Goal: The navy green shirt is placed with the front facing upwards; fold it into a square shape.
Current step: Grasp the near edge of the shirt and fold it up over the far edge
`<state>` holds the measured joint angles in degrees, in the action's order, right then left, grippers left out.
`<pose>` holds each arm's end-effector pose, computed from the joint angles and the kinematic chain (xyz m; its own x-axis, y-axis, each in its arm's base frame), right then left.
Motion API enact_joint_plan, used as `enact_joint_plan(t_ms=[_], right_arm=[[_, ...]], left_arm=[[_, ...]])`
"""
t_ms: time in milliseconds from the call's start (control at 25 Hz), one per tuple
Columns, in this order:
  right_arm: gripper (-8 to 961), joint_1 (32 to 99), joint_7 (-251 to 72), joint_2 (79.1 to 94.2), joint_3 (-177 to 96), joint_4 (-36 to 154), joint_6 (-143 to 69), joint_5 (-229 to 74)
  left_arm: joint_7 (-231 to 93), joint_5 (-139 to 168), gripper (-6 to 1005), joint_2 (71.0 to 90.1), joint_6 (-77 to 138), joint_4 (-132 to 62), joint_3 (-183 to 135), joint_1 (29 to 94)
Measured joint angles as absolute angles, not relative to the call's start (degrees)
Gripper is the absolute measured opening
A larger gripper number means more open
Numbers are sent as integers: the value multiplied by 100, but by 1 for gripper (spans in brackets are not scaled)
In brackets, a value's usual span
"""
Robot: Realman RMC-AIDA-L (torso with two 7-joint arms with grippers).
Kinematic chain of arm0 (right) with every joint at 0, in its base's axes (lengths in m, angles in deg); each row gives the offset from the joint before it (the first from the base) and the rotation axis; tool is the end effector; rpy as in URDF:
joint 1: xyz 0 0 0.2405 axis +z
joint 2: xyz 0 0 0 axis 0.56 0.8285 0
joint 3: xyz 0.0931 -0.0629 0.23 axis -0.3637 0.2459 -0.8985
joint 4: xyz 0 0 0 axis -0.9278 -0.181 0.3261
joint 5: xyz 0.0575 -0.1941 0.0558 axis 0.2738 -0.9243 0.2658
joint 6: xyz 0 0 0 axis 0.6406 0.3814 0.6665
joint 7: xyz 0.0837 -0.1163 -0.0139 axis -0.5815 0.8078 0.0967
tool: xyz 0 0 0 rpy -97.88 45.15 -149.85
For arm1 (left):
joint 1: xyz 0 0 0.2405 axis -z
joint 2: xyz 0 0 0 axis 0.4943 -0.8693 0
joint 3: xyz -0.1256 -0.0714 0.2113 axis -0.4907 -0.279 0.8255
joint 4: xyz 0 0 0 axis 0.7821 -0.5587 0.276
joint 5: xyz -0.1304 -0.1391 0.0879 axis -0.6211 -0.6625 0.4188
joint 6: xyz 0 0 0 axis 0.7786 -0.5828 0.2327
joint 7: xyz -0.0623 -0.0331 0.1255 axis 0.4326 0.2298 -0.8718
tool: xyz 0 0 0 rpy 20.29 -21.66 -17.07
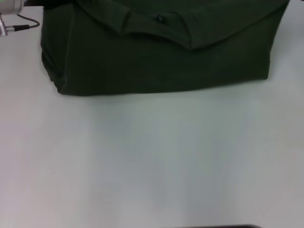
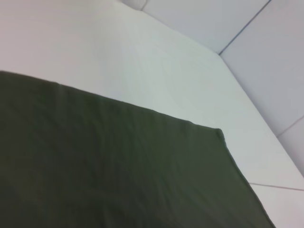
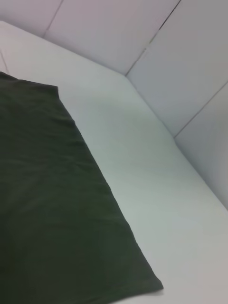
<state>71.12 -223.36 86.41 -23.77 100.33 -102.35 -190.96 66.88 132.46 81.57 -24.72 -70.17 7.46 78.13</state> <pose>0.2926 0.4063 0.1087 0.1233 -0.6973 -0.7061 -0.9896 -0.1395 -0.0351 -0.2152 0.4528 0.0294 0.3129 0.7561 0.5749 0.9471 -0.2938 -0.1291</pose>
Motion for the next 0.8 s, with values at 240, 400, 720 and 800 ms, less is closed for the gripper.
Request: enact_joint_plan(t_ms=[240,400,720,800], right_arm=[[3,7251,-22336,8651,-2192,9874,-9856,-19092],[2,7255,-22339,8668,-2189,9869,-9732,-19082],[2,7268,-22338,8735,-2152,9862,-9443,-19077],[2,7273,-22333,8743,-2143,9861,-9418,-19077]], left_arm=[[6617,13246,42,8153,-2293,-7011,760,7810],[6448,13205,43,8147,-2196,-7009,757,7798],[6321,13223,44,8282,-1831,-6991,763,7826],[6259,13201,44,8320,-1756,-6983,763,7838]])
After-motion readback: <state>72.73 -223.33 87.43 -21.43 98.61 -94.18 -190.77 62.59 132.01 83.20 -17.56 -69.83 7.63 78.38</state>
